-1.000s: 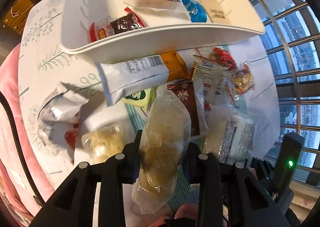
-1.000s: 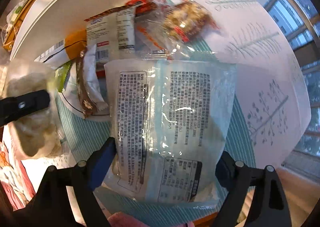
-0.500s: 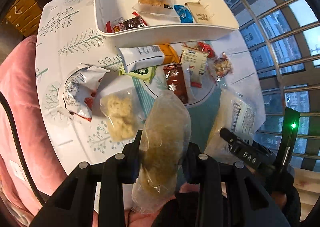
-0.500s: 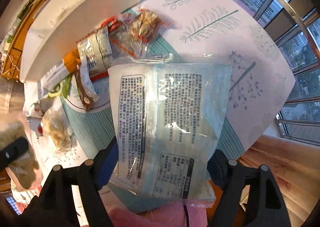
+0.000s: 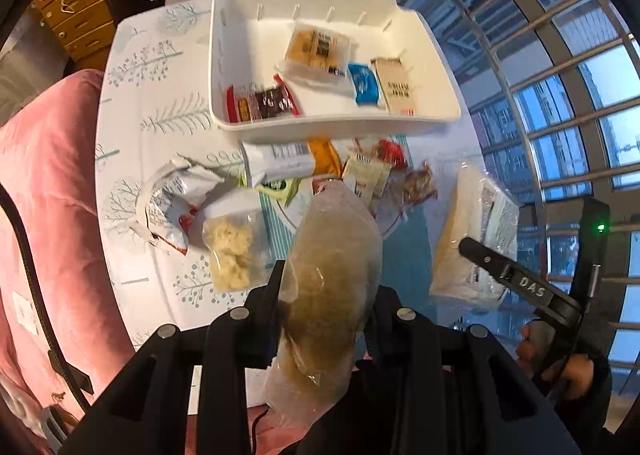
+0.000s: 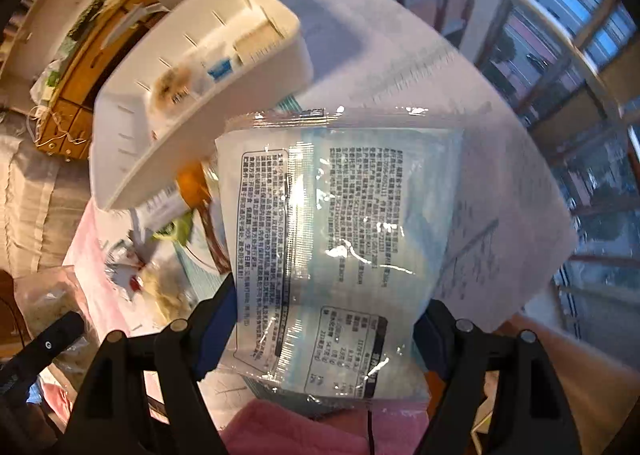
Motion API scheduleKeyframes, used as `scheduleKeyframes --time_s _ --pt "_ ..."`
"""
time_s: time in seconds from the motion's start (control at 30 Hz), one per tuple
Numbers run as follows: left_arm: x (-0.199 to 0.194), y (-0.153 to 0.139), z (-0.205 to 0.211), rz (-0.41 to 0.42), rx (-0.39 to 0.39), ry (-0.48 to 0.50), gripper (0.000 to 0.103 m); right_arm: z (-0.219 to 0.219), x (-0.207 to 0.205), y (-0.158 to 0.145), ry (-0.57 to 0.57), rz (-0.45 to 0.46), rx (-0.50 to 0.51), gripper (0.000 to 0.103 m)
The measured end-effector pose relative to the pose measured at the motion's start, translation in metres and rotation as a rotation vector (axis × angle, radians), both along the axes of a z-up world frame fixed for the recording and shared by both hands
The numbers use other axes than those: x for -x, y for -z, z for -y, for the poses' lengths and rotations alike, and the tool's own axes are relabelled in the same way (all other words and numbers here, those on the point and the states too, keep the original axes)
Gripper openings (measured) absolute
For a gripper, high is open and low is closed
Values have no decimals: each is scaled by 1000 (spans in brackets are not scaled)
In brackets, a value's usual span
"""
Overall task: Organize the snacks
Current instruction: 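Carry both bags over the white tray and open both tools to drop them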
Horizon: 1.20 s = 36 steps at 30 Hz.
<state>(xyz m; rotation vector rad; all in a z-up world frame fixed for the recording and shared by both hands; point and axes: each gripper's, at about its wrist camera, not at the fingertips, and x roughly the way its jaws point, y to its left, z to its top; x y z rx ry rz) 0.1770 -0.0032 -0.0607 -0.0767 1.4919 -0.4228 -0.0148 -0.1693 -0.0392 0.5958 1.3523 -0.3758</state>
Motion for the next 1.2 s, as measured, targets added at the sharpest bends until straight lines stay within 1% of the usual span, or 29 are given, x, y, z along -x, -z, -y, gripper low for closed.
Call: scheduleKeyframes --time_s 0.17,0.27,0.33,0.53,0.6,0.7,0.8,0.87,0.93,1.03,1.07,1.1,1.13,1.17,1.2 --pt "-20 -13 8 20 -7 -47 32 15 -33 -17 -77 64 -4 78" --pt "-35 -20 14 44 1 -77 32 20 -55 -28 -157 129 4 78" --pt "-44 -21 18 58 3 -97 32 27 -69 -37 -206 159 16 78" --pt "-74 -24 31 97 2 -171 32 33 -107 -49 -334 248 47 78" --pt "-83 -23 36 116 1 -197 32 33 -117 -50 -369 272 67 78" --pt "-92 -21 44 157 14 -217 32 34 -129 -55 -426 335 115 79" --pt "-100 -18 50 190 60 -246 32 36 -138 -52 -448 393 108 79" --pt "-105 -13 53 199 65 -264 32 36 -145 -48 -459 419 105 79" --pt "-111 -8 56 201 55 -279 32 37 -150 -44 -467 437 80 79" --pt "-116 -1 59 206 60 -291 32 39 -158 -37 -474 447 48 81" --pt "-117 1 59 205 67 -295 34 40 -162 -34 -475 445 39 81" --pt "-118 3 59 203 74 -305 43 40 -165 -31 -473 437 34 81" --pt "-119 4 58 200 79 -312 63 42 -168 -27 -470 426 20 82" --pt "-120 5 58 197 79 -323 70 43 -168 -25 -464 423 6 84" --pt "-120 6 58 199 71 -330 71 45 -167 -24 -452 425 -7 85"
